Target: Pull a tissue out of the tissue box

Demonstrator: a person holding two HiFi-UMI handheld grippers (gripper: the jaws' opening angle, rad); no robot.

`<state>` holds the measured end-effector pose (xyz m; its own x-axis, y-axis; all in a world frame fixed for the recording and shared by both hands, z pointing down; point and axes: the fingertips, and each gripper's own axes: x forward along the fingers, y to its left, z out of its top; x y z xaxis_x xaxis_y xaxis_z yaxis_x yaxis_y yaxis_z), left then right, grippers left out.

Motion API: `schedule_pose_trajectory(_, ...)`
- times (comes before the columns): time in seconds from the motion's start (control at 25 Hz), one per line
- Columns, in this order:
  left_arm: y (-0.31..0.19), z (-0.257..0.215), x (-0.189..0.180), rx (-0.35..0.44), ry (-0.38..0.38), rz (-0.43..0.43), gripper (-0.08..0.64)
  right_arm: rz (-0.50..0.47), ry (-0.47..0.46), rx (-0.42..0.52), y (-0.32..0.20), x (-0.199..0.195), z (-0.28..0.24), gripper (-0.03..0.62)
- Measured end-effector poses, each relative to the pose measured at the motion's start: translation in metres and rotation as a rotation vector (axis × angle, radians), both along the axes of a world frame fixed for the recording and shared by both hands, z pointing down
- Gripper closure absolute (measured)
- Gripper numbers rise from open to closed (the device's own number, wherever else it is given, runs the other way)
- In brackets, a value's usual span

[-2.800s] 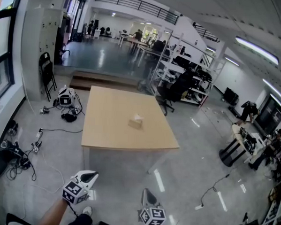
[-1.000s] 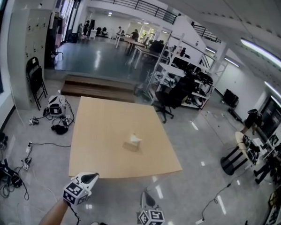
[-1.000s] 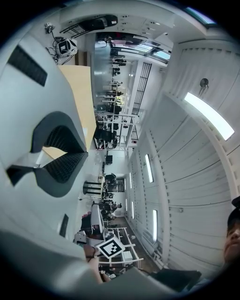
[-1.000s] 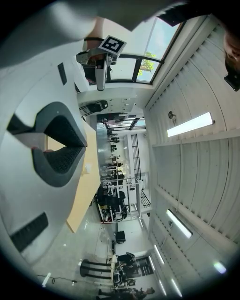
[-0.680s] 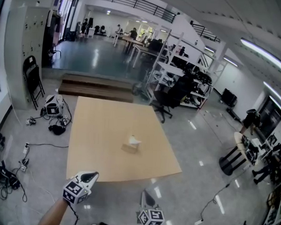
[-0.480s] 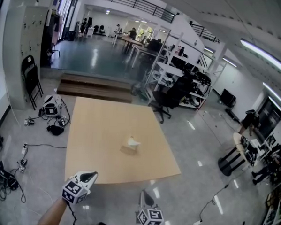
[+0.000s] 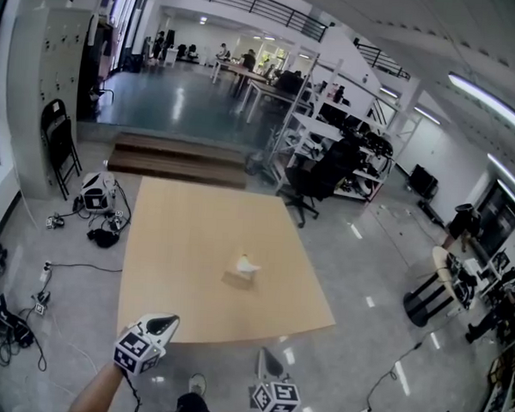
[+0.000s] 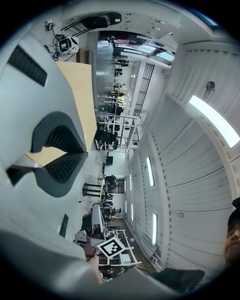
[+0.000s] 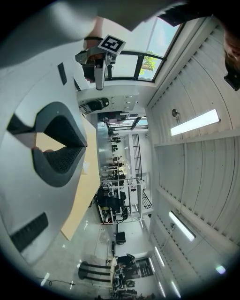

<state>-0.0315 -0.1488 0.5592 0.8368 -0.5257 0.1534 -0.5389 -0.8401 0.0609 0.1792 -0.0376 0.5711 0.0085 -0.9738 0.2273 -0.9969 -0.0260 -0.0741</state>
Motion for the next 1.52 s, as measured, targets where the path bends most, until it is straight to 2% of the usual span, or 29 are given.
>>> schedule_pose_trajectory(0.36,-0.042,0.007,0.011,-0.011,-0.008,-0.064,0.552,-0.038,0.007,-0.006,-0.051,0.024,0.008,0.581)
schedule_pose_trajectory(1.24,-0.128,0.008,0.077,-0.030,-0.010,-0.066,0.552,-0.055,-0.007,-0.020,-0.146,0.085,0.007,0.581)
schedule_pose_trajectory(1.52,-0.154,0.008,0.083,-0.040,-0.011,-0.106,0.552,-0.103,-0.010,-0.026,-0.183,0.090,0.007,0.581)
